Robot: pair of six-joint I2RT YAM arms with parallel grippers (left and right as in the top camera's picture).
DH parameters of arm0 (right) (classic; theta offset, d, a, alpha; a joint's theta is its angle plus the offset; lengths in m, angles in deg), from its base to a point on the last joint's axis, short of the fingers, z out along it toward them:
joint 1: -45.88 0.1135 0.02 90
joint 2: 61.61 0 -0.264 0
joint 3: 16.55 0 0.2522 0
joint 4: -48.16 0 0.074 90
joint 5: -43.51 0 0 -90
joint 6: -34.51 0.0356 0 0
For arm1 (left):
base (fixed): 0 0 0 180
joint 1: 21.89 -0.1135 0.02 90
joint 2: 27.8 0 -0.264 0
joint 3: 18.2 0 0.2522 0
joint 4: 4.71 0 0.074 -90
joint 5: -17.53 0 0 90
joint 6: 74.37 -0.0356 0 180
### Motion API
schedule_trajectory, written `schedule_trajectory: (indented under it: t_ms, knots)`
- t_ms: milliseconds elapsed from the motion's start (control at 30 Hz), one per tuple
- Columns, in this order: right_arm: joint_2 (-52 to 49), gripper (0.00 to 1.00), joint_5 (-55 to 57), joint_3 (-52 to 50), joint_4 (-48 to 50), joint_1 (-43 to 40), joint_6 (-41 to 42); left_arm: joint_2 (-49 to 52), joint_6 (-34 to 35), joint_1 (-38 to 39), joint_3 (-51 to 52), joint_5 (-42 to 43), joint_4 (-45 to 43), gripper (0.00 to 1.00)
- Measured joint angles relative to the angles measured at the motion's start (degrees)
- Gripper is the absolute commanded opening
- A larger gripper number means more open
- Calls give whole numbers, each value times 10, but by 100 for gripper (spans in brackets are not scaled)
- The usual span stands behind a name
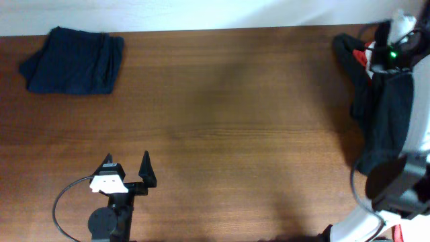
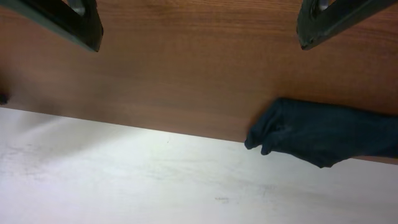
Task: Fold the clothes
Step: 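Reach the right gripper into the right pile and grasp the black garment, then drag the black garment leftward to the table center with the right gripper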
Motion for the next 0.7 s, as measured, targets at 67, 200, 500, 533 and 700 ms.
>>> schedule_trajectory:
  t_ms: [67, 200, 500, 533, 700]
  knots:
    - [28, 4, -28, 3, 1, 144, 19, 0, 0, 0, 0, 0, 0, 99]
    - [-2, 4, -42, 3, 24, 373, 31, 0, 0, 0, 0, 0, 0, 99]
    - [-80, 99, 18, 52, -12, 629, 75, 0, 0, 0, 0, 0, 0, 99]
    - [-79, 99, 21, 104, -78, 597, 85, 0, 0, 0, 0, 0, 0, 99]
    - [-60, 98, 3, 188, -258, 423, 99, 0, 0, 0, 0, 0, 0, 99]
